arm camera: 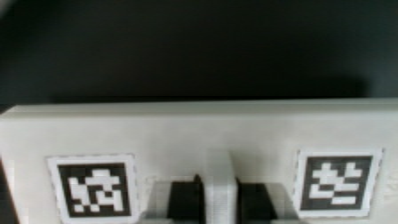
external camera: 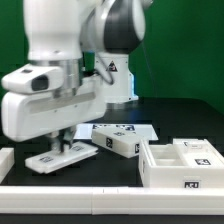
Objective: Assemble cabinet
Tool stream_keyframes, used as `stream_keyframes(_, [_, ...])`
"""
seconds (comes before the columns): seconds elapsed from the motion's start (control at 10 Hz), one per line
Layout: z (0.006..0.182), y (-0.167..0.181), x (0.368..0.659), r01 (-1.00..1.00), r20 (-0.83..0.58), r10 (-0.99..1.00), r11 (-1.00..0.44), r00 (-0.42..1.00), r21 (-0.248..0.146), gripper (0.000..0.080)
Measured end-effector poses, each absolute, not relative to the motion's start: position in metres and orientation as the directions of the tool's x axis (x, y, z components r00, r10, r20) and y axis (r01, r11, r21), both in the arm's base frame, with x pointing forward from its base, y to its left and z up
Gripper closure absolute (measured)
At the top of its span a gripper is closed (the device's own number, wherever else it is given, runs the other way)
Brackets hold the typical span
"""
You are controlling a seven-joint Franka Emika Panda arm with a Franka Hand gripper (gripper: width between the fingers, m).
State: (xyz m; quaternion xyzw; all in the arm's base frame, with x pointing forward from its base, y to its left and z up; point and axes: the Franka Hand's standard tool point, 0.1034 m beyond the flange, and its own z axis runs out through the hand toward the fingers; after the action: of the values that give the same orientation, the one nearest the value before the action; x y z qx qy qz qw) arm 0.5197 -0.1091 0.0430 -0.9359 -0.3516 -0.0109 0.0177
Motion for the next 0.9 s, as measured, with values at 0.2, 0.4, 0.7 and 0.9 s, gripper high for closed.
stream_keyframes(0.2, [0.069, -0.093, 0.531, 0.472, 0.067, 0.471, -0.882, 0.880, -0.004, 0.0734])
stream_keyframes(0.4, [0.066, -0.081, 0.527, 0.249, 0.089, 0.247, -0.968, 0.965, -0.011, 0.0734])
stream_keyframes(0.7, [0.066, -0.081, 0.527, 0.079, 0.084, 0.077, -0.996, 0.994, -0.028, 0.0734])
stream_keyframes(0.9, [0.071, -0.077, 0.522, -0.132, 0.077, -0.135, -0.990, 0.988, -0.048, 0.0734])
